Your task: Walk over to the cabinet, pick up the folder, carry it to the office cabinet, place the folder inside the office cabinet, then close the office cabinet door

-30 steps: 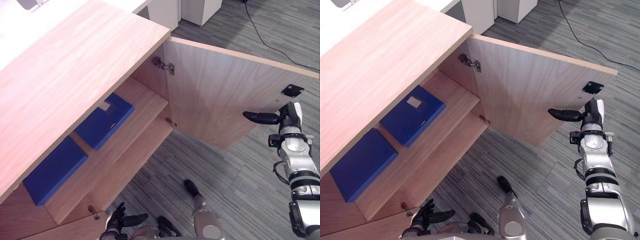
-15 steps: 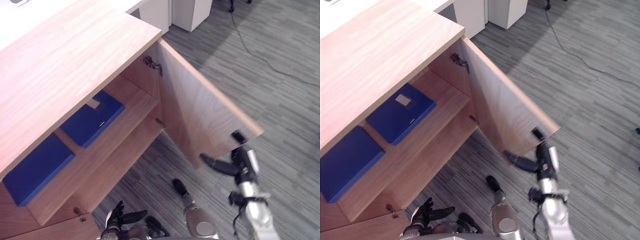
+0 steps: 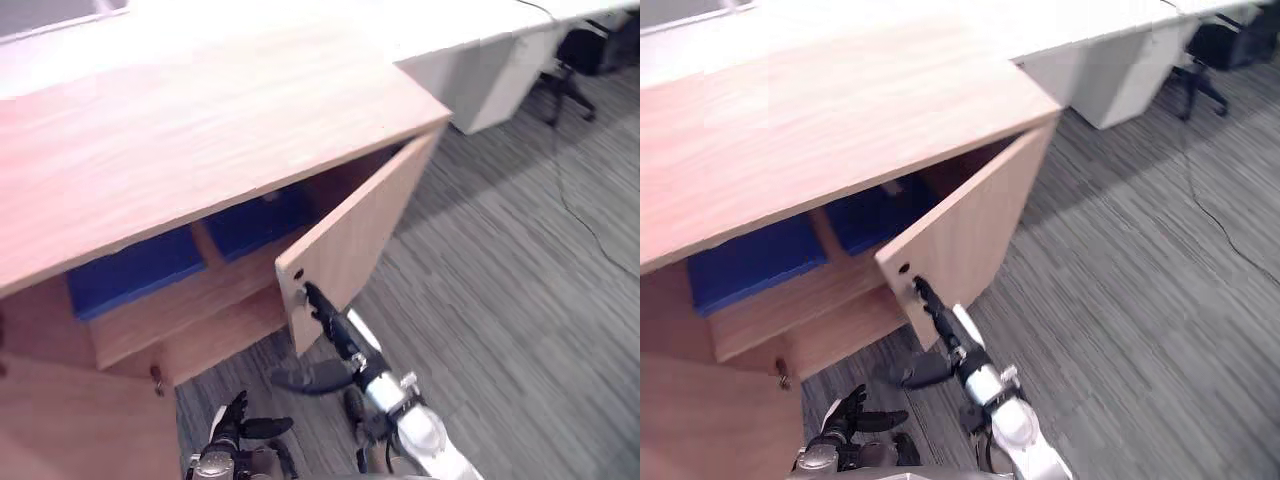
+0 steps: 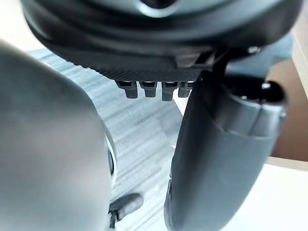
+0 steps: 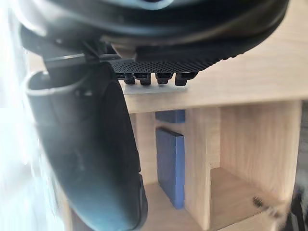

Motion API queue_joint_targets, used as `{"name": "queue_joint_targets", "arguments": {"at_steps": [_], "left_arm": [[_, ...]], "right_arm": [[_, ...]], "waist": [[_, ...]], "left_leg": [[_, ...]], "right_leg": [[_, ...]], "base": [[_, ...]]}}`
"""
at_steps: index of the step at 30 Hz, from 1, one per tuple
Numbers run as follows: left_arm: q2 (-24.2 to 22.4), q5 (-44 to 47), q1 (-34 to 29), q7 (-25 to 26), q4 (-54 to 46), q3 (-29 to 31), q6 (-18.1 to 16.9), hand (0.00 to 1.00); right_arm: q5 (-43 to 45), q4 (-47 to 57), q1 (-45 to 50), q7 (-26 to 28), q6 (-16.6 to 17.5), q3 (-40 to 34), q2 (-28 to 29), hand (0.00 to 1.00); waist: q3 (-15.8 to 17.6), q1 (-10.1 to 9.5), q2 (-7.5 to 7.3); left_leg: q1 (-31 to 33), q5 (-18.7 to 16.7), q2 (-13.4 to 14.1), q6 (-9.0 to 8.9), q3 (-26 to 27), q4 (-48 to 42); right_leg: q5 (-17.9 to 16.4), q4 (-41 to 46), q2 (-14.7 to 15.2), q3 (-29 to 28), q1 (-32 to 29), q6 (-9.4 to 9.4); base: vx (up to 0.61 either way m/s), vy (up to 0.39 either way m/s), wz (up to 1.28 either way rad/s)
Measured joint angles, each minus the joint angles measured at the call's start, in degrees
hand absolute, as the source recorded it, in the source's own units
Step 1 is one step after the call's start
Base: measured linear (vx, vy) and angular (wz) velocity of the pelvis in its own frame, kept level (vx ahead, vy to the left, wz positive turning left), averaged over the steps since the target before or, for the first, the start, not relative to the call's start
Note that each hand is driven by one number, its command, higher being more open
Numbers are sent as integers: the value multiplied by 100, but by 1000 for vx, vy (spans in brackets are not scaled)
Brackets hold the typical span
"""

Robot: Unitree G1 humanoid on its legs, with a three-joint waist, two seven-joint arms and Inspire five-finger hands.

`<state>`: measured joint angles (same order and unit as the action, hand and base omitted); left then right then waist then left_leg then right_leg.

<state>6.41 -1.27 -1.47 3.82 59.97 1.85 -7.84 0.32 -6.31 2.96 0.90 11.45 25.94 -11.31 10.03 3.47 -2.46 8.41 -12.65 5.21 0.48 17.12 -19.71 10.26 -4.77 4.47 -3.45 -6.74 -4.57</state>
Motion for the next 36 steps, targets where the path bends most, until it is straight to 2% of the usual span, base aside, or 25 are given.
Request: {"name": "queue_joint_targets", "arguments": {"at_steps": [1, 2, 4, 5, 7, 8, 10, 13, 17, 20, 22, 26, 29, 31, 33, 36], "left_arm": [[-6, 37, -1, 21, -35, 8, 2, 100], [-2, 134, -18, 84, -135, 12, -4, 100], [-6, 238, -21, 101, -171, 56, -5, 100], [-15, 379, -22, 117, -207, 117, -2, 100], [-12, 436, -43, 121, -224, 159, -1, 100], [-20, 468, -45, 121, -207, 234, 17, 100], [-58, 469, -53, 121, -226, 265, 7, 100], [-112, 492, -96, 124, -315, 333, 8, 100], [-203, 740, -192, 133, -475, 444, -9, 100], [-319, 983, -374, 197, -725, 705, -43, 100], [-318, 1166, -528, 229, -940, 907, -78, 100], [-289, 1419, -903, 264, -1790, 1293, -96, 100], [-151, 1616, -1168, 389, -2843, 1584, -178, 100], [-50, 1636, -1242, 450, -3157, 1585, -234, 100], [50, 1648, -1343, 513, -3854, 1666, -295, 100], [300, 1640, -1339, 554, -4371, 1706, -397, 100]], "right_arm": [[-20, -151, -179, -92, -3, -148, 2, 100], [-120, -644, -733, -393, -23, -502, 8, 100], [-244, -995, -1079, -634, -29, -783, 29, 100], [-261, -1361, -1408, -1056, -39, -1246, 57, 100], [-252, -1439, -1403, -1246, -28, -1492, 94, 100], [-217, -1823, -1587, -1392, -57, -1892, 76, 100], [-168, -2090, -1734, -1529, -123, -1950, -80, 100], [-152, -2145, -1699, -1665, -123, -1998, -16, 100], [-148, -2205, -1306, -1572, -111, -2053, 97, 100], [-101, -2842, -954, -1272, -106, -1780, 189, 100], [-55, -3457, -799, -959, -133, -1594, 384, 100], [11, -4055, -689, -749, -139, -1514, 770, 100], [9, -4221, -699, -769, -139, -1529, 787, 100], [9, -4220, -705, -802, -138, -1553, 786, 100], [9, -4220, -704, -854, -138, -1650, 698, 100], [8, -4219, -688, -891, -138, -1669, 611, 100]], "waist": [[0, -70, 0], [1, -226, 3], [4, -300, 6], [10, -393, 16], [10, -383, 16], [26, -388, 42], [76, -410, 125], [114, -435, 190], [158, -583, 269], [172, -757, 316], [182, -925, 370], [165, -1190, 489], [167, -1396, 501], [167, -1436, 501], [166, -1520, 503], [166, -1522, 501]], "left_leg": [[8, 55, -50, 14, -102, 64], [69, 222, -190, 39, -454, 220], [141, 337, -267, 34, -682, 318], [259, 508, -375, 37, -1001, 438], [287, 572, -404, 39, -1111, 502], [307, 694, -463, 32, -1254, 622], [290, 882, -549, -29, -1498, 864], [274, 1171, -614, -105, -1814, 1244], [185, 1507, -653, -156, -2282, 1717], [-39, 1743, -664, -197, -2857, 2086], [-115, 1903, -669, -203, -3301, 2289], [-97, 2024, -732, -250, -3925, 2454], [-95, 2054, -833, -282, -4378, 2457], [-99, 2060, -864, -284, -4462, 2458], [-90, 2056, -927, -295, -4541, 2463], [-78, 2045, -946, -311, -4596, 2466]], "right_leg": [[-28, 17, 35, 113, 22, -11], [-99, 59, 140, 462, 71, -21], [-141, 91, 193, 707, 71, -19], [-170, 97, 263, 1027, 72, -17], [-173, 98, 279, 1127, 72, -14], [-196, 124, 322, 1284, 71, -15], [-306, 209, 376, 1484, 68, -17], [-407, 202, 405, 1782, 67, -20], [-513, 183, 382, 2258, 184, -7], [-687, 190, 355, 2863, 516, -49], [-809, 225, 342, 3355, 726, -6], [-1020, 299, 338, 3949, 922, 0], [-1204, 398, 406, 4359, 1115, -46], [-1237, 421, 441, 4454, 1154, -50], [-1422, 674, 546, 4474, 1103, -152], [-1578, 947, 635, 4466, 1017, -168]], "base": [[-8, -13, 136], [-15, -8, 109], [-24, -13, 106], [-31, -15, 98], [-43, -12, 64], [-78, -8, 46], [-94, -16, 63], [-65, -46, 57], [-7, -45, 68], [69, -83, 100], [90, -77, 112], [88, -43, 88], [45, -1, 82], [-3, 16, 41], [-40, 28, 25], [-41, 0, 12]]}}
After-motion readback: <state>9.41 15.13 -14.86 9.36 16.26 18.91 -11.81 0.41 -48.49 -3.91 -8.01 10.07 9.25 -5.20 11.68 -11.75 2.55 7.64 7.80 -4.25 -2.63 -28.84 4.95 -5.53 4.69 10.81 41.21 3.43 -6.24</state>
